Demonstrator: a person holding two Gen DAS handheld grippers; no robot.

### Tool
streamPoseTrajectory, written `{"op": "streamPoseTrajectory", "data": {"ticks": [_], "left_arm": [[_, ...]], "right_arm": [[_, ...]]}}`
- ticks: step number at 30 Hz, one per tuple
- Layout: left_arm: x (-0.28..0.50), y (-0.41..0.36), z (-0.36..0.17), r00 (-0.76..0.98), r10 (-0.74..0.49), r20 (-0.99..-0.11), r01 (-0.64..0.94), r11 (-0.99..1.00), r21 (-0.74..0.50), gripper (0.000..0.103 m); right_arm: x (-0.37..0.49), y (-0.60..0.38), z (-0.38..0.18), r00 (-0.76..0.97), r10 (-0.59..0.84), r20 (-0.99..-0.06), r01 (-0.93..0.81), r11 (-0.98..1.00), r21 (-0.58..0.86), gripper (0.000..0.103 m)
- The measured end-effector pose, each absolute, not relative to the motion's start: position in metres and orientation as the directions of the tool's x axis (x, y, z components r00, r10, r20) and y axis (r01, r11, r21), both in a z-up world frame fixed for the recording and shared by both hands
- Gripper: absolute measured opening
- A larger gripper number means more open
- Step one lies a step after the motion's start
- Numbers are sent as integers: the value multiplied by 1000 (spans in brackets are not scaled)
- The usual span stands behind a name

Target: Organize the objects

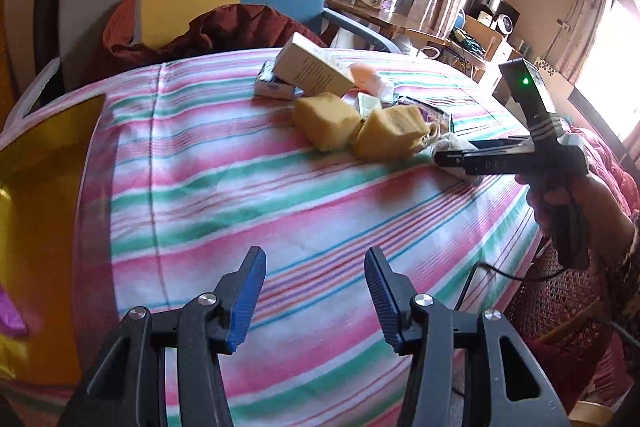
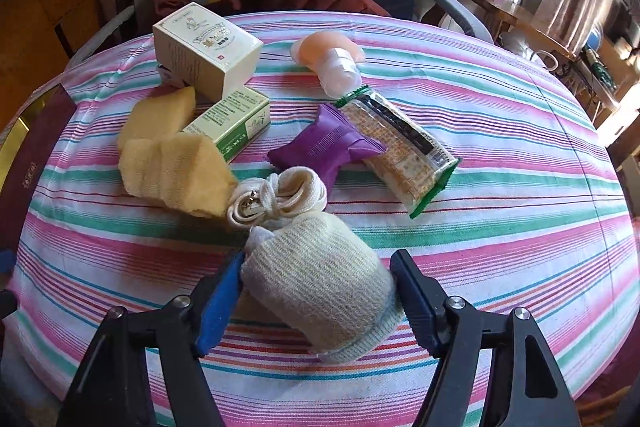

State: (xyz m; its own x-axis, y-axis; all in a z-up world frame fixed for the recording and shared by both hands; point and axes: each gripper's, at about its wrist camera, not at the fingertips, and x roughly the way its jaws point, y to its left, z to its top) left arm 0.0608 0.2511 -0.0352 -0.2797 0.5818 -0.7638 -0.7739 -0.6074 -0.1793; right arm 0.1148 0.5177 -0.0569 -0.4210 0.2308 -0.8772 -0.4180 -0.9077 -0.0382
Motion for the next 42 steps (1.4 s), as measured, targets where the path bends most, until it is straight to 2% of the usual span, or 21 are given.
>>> {"op": "streamPoseTrajectory", "data": {"ticks": [7, 9, 13, 23, 28, 31, 37, 39, 42], "left_arm": [[61, 308, -22, -297, 582, -757, -836, -542, -89, 52], [61, 328, -18, -303, 587, -751, -858, -511, -53, 59], [62, 369, -16, -320, 585, -745, -895, -444, 35, 60], [49, 438, -41, -299, 533, -792, -938, -316, 142, 61], [57, 441, -56, -266, 551, -791, -950, -287, 120, 61], [55, 435, -58, -277, 578, -768, -938, -335, 87, 60], [41, 409, -63, -274, 635, -722, -900, -435, -41, 49], [39, 403, -65, -284, 634, -719, -886, -461, -57, 41], [31, 387, -69, -281, 640, -715, -860, -498, -108, 35]], "right_arm": [[123, 540, -58, -404, 237, -884, -503, -864, -2, 74], [125, 542, -57, -401, 239, -885, -516, -857, 3, 74], [128, 553, -58, -381, 260, -887, -558, -830, -3, 74], [128, 557, -59, -371, 268, -889, -577, -816, -5, 74], [129, 558, -60, -376, 258, -890, -583, -813, 11, 74], [130, 558, -60, -378, 256, -890, -582, -813, 13, 74], [130, 558, -61, -378, 259, -889, -582, -813, 11, 74], [132, 559, -60, -381, 265, -886, -587, -810, 10, 73], [136, 563, -55, -386, 294, -874, -609, -793, 2, 72]]}}
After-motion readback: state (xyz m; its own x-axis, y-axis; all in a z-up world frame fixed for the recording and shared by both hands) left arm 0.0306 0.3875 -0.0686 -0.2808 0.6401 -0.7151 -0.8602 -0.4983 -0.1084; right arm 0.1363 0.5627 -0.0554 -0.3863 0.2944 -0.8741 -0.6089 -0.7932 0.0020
